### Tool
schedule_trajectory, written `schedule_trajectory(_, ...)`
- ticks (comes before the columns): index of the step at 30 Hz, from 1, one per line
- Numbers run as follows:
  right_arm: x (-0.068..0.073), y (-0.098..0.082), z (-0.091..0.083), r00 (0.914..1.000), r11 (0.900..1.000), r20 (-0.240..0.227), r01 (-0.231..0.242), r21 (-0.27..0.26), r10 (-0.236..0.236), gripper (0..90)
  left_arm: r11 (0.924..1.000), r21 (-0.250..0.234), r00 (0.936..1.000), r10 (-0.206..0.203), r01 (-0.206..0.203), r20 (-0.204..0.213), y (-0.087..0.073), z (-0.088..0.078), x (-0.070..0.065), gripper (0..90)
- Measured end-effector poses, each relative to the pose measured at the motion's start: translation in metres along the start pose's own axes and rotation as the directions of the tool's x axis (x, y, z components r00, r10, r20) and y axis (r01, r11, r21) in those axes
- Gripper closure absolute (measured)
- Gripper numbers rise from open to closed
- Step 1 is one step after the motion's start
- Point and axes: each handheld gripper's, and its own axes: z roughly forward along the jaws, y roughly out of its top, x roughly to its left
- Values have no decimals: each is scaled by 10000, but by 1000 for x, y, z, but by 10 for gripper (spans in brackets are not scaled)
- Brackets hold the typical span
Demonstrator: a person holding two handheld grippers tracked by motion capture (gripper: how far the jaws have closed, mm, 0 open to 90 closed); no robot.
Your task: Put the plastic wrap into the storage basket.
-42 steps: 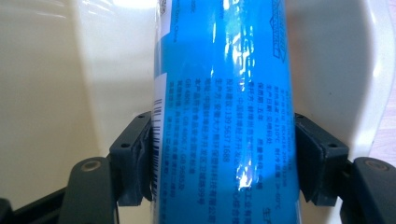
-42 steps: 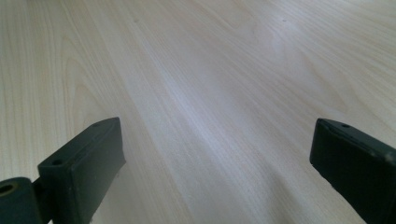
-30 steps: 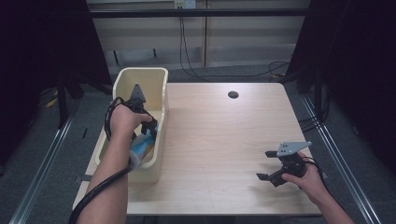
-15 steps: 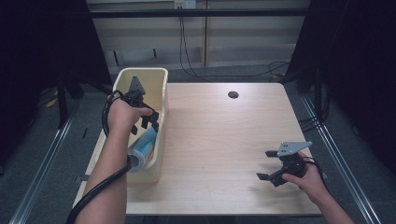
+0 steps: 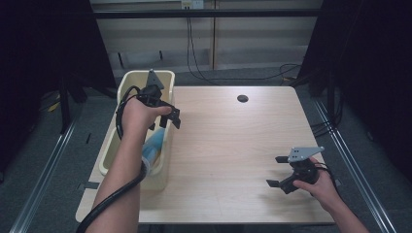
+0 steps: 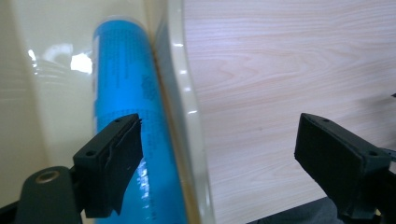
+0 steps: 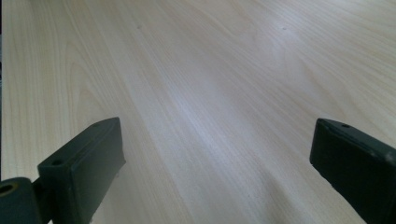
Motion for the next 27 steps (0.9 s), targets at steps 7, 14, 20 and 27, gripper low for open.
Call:
schedule_trajectory(7,1,0,-1,10000,10000,-83,7,16,-7,27,9992,-167,9991,374,-370,224,2,6,-16,125)
schedule_trajectory(14,1,-1,-2,10000,10000,-20,49,-31,-49,24,9966,-372,9964,745,-731,392,2,10,-30,121)
schedule_trajectory(20,1,-2,-3,10000,10000,-14,-86,-1,86,24,9939,-450,9922,1039,-1010,687,1,20,-41,114)
schedule_trajectory(27,0,-3,-3,10000,10000,19,-97,10,97,24,9906,-606,9883,1273,-1225,843,2,24,-48,104)
